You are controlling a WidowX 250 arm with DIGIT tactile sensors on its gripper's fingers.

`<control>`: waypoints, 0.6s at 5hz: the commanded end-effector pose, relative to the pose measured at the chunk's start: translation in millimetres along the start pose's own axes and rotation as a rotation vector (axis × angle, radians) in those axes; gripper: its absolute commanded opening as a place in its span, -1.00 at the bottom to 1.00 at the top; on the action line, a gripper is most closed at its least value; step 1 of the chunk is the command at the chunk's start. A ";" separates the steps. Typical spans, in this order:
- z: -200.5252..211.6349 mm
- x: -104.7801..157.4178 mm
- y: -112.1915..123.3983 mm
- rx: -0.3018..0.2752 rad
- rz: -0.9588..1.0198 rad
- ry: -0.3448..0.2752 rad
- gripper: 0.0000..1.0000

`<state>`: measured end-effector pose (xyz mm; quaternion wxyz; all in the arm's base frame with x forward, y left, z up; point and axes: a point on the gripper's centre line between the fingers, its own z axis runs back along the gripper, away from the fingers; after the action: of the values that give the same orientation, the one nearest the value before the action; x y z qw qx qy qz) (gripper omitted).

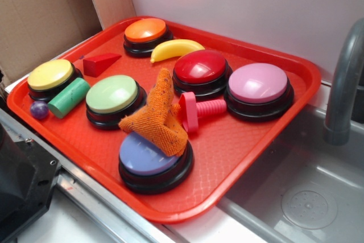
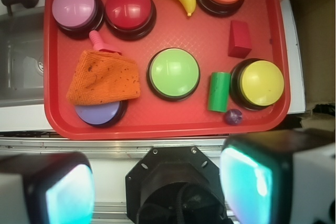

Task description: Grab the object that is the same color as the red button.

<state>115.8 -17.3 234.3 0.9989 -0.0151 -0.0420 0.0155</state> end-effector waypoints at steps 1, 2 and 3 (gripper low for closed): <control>0.0 0.0 0.0 0.000 0.000 0.000 1.00; -9.2 13.8 12.2 0.030 -0.031 -0.028 1.00; -32.0 32.7 36.7 0.047 -0.024 -0.020 1.00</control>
<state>150.7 20.0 195.5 0.9992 0.0083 -0.0384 0.0085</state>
